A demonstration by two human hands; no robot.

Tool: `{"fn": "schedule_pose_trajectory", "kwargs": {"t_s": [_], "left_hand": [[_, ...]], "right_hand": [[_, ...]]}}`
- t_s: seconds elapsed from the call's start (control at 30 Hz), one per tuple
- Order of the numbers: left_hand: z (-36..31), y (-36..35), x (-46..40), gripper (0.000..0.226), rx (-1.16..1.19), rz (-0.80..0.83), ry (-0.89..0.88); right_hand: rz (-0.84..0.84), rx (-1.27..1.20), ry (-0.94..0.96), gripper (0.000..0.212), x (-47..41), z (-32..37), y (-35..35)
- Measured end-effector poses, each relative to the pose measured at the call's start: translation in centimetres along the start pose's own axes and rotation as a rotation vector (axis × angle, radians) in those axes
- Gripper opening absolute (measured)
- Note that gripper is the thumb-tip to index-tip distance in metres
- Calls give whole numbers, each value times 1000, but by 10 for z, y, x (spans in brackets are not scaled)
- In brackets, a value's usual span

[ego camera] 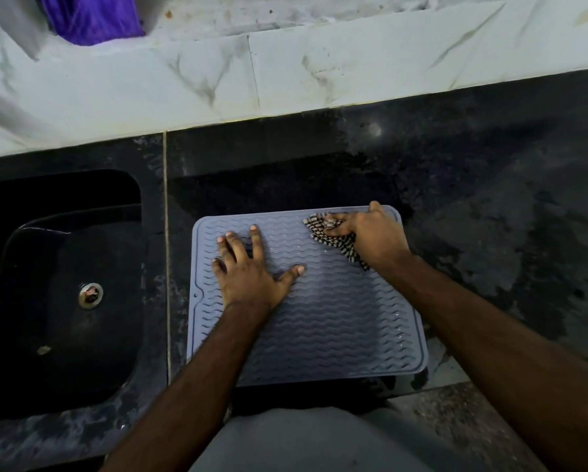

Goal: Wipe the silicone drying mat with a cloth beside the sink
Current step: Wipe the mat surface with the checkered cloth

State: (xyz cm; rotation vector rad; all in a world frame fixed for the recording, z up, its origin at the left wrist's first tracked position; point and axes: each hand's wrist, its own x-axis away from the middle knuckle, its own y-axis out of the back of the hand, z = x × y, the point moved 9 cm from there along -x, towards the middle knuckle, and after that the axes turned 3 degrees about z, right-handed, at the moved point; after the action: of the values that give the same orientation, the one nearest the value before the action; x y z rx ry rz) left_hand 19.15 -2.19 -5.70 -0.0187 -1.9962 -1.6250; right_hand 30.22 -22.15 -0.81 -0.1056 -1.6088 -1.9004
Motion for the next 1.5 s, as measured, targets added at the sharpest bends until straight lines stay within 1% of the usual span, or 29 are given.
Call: {"fn": "schedule_pose_trajectory", "kwargs": {"t_s": [0.1,0.27,0.43,0.5,0.6,0.7,0.8,1.1,1.23,1.37,1.5], "left_hand": [[-1,1,1,124,-3,-1,6],[-2,2,2,125,-17,3,18],[-2,4,3,126,-16,1,17],[-2,4,2,126,-16,0,20],[-2,5,3,125,-20,0,19],[-3,5,3,126,-10,10,19],[-3,5,2,127,-8,21,24],[-3,5,4,126,-25,10,10],[-4,5,3,127,-42,14,6],[-4,3,1,127,-54,10,-5],[-4,1,-1,126,-55,6,-31]], "right_hand": [[5,-50,-73,50,8,-16,1],[-67,-79,-117,34,21,-36,0],[-73,-108,-174,43,30,-50,2],[-67,-130,-211,43,33,-57,0],[-68,-73,-246,40,38,-63,-1],[-59,-88,-275,38,43,-67,-4],[-91,-102,-318,37,48,-72,-5],[-140,-144,-362,57,65,-72,-11],[-163,-130,-374,53,76,-71,-14],[-178,-61,-369,48,90,-70,-15],[-189,2,-407,44,103,-68,-15]]}}
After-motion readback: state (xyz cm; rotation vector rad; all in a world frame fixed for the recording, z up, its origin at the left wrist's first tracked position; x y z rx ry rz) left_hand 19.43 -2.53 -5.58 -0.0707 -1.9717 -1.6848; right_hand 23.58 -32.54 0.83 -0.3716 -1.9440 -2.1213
